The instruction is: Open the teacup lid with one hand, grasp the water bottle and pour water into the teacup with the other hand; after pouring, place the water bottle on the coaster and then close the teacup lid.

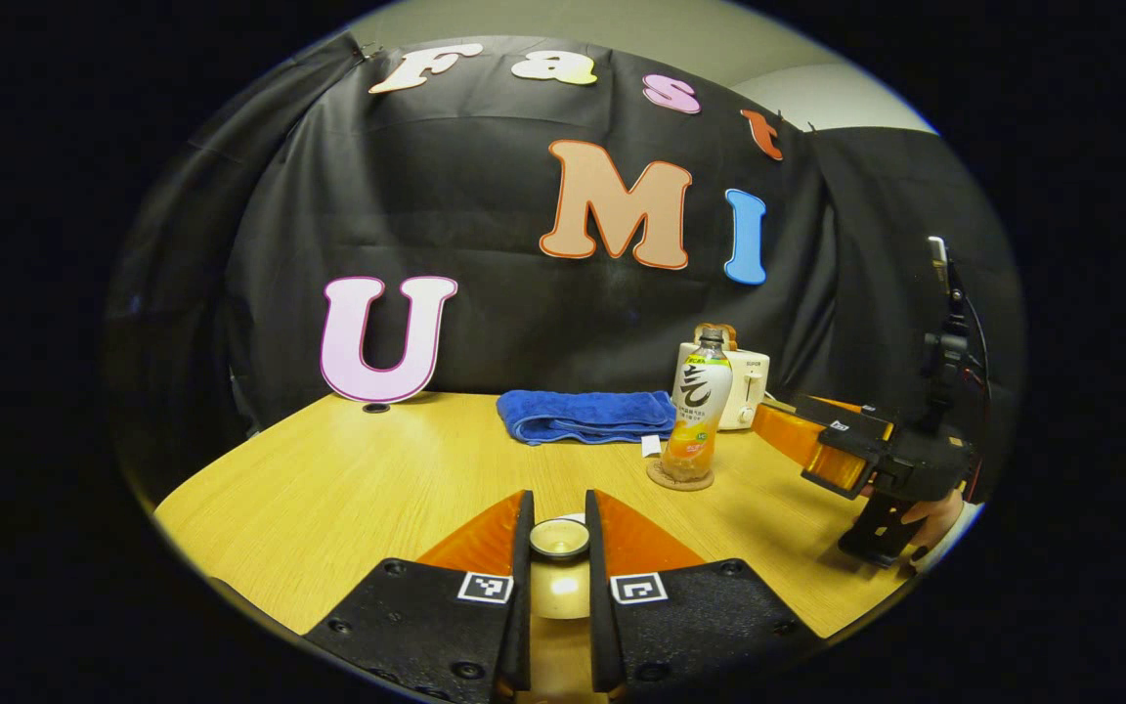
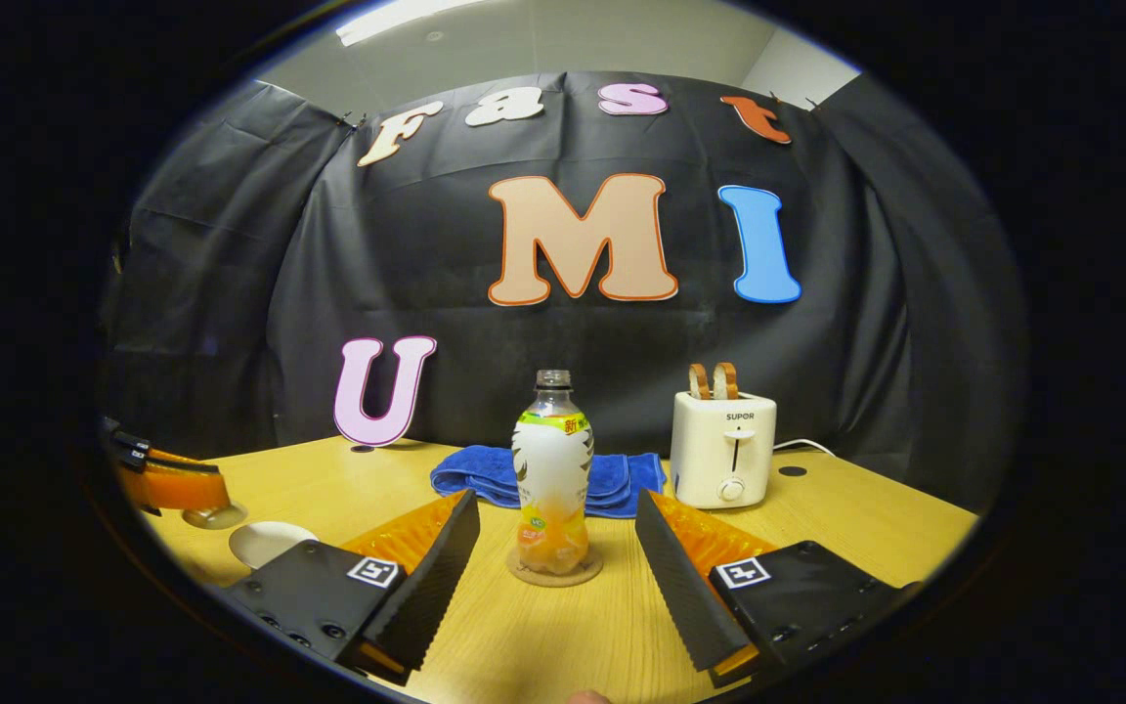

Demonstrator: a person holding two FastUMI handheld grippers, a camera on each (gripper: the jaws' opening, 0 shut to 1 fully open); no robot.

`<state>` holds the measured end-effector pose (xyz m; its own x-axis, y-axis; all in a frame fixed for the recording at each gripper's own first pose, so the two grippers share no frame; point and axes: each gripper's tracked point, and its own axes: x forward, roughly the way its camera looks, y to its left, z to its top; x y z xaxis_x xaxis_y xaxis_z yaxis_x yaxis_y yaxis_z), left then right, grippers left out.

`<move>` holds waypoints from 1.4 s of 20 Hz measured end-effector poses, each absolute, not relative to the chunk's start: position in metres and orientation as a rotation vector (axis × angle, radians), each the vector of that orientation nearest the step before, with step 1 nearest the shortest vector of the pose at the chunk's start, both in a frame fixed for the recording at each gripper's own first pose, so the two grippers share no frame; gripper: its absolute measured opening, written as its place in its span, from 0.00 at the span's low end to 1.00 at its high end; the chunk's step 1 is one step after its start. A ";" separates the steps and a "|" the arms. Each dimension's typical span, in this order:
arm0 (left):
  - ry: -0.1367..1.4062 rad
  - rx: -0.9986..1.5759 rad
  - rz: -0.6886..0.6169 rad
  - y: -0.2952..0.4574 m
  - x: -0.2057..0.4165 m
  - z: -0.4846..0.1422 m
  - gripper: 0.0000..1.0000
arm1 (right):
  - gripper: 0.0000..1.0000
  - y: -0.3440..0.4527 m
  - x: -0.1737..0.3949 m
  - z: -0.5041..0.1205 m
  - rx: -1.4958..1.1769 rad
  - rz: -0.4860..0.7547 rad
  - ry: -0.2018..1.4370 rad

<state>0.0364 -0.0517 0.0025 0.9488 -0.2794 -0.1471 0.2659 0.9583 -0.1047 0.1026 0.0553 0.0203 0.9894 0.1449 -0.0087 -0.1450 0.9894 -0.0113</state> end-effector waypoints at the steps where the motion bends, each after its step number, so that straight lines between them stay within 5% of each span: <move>1: 0.166 -0.079 -0.281 -0.055 0.040 0.001 0.22 | 1.00 0.051 0.100 0.020 -0.013 0.142 0.008; 17: 0.217 -0.010 -0.282 -0.083 0.066 -0.029 0.23 | 1.00 0.029 0.082 0.011 0.042 0.150 0.028; 25: 0.189 0.009 -0.264 -0.084 0.065 -0.026 0.33 | 1.00 0.025 0.076 0.009 0.055 0.153 0.032; 28: 0.156 0.029 -0.236 -0.078 0.063 -0.018 0.71 | 1.00 0.026 0.070 0.012 0.057 0.159 0.027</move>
<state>0.0626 -0.0778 -0.0177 0.9602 -0.2310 -0.1570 0.2355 0.9718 0.0106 0.0701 0.0262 0.0120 0.9870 0.1592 -0.0226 -0.1577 0.9857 0.0593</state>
